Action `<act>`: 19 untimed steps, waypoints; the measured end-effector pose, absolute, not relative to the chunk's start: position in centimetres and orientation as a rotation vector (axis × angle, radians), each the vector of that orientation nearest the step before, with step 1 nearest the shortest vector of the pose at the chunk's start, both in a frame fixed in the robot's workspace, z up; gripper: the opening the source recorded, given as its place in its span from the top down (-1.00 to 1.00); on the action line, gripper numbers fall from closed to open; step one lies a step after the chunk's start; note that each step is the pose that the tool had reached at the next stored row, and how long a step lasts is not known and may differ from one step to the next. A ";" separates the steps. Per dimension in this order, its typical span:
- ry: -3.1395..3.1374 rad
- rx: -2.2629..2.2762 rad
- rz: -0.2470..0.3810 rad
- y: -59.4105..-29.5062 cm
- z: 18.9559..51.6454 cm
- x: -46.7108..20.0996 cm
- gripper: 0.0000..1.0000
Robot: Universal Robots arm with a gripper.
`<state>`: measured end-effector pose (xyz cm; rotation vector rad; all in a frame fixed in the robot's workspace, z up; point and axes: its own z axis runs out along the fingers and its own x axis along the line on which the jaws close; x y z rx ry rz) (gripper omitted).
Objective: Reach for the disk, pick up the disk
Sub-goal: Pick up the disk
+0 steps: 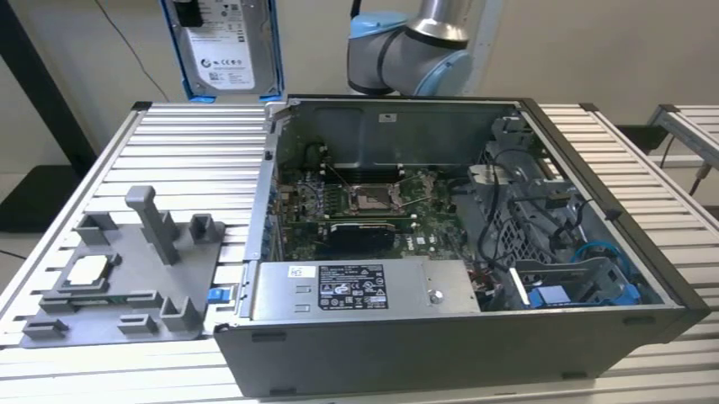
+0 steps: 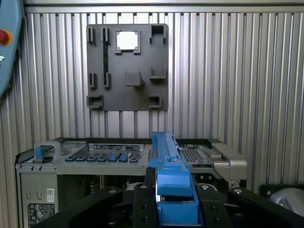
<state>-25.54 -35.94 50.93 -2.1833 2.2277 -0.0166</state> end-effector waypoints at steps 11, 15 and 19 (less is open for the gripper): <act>2.228 -2.183 -0.017 -35.9 50.9 -22.8 1.00; 2.228 -2.183 -0.017 -35.9 50.9 -21.8 1.00; 2.228 -2.183 -0.016 -35.9 50.9 -20.8 1.00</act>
